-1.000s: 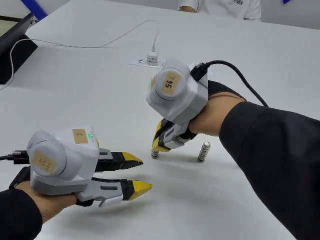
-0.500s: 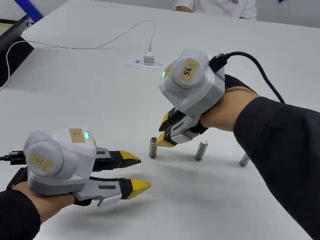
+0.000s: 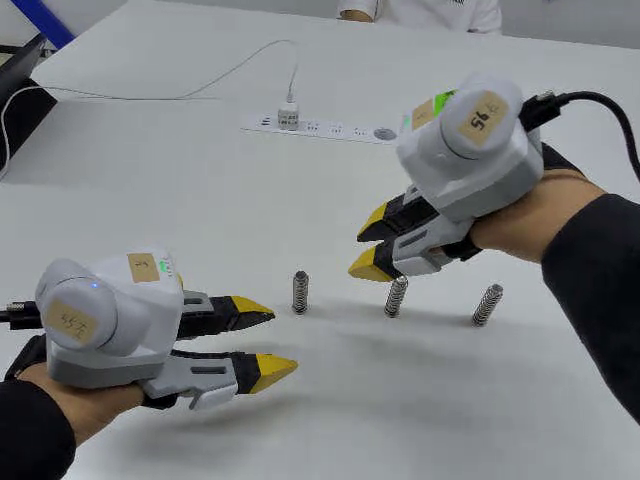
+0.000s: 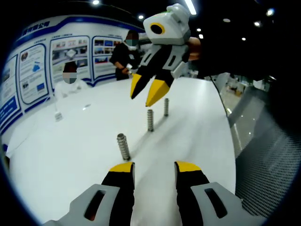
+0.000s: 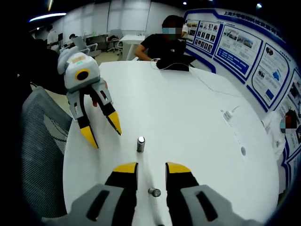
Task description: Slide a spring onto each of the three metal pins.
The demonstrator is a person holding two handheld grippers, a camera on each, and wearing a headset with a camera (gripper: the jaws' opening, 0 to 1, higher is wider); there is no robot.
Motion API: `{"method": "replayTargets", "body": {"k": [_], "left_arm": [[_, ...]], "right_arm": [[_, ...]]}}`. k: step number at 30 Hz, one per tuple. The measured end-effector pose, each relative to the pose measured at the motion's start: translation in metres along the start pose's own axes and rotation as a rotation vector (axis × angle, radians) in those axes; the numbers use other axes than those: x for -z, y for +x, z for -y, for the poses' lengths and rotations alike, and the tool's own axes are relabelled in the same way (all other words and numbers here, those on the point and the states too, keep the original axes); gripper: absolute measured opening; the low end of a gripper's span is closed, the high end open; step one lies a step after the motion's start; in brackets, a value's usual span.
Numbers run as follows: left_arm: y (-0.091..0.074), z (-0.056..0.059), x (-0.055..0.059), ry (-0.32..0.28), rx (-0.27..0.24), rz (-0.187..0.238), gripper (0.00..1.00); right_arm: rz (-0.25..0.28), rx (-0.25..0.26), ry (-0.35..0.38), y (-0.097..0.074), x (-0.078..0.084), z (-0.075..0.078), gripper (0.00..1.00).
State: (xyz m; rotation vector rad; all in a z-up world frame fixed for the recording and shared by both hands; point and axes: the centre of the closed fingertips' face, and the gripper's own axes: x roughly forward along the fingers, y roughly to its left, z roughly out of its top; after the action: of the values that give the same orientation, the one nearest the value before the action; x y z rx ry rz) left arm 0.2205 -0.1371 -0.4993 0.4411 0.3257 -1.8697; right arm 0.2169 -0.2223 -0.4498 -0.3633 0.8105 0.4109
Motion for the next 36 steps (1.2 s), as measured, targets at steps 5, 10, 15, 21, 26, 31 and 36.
{"method": "replayTargets", "body": {"k": [5, 10, 15, 21, 26, 31, 36], "left_arm": [[0.000, 0.000, -0.001, 0.001, -0.001, 0.000, 0.35], [0.000, -0.002, -0.001, 0.001, -0.005, 0.001, 0.37], [-0.001, -0.002, -0.002, -0.003, -0.009, 0.002, 0.37], [-0.001, -0.002, -0.003, -0.005, -0.014, 0.004, 0.38], [-0.002, -0.002, -0.005, -0.006, -0.019, 0.006, 0.39], [-0.002, -0.003, -0.006, -0.014, -0.025, 0.008, 0.41], [-0.002, -0.003, -0.006, -0.019, -0.029, 0.012, 0.42]], "right_arm": [[0.032, 0.029, 0.036, -0.014, 0.011, 0.004, 0.25], [0.057, 0.058, 0.068, -0.026, 0.025, 0.007, 0.28], [0.104, 0.098, 0.100, -0.042, 0.033, 0.010, 0.31], [0.152, 0.147, 0.140, -0.059, 0.049, 0.013, 0.37], [0.175, 0.175, 0.182, -0.068, 0.068, 0.013, 0.42], [0.185, 0.192, 0.205, -0.073, 0.087, 0.007, 0.46], [0.192, 0.215, 0.254, -0.076, 0.106, 0.005, 0.48]]}}
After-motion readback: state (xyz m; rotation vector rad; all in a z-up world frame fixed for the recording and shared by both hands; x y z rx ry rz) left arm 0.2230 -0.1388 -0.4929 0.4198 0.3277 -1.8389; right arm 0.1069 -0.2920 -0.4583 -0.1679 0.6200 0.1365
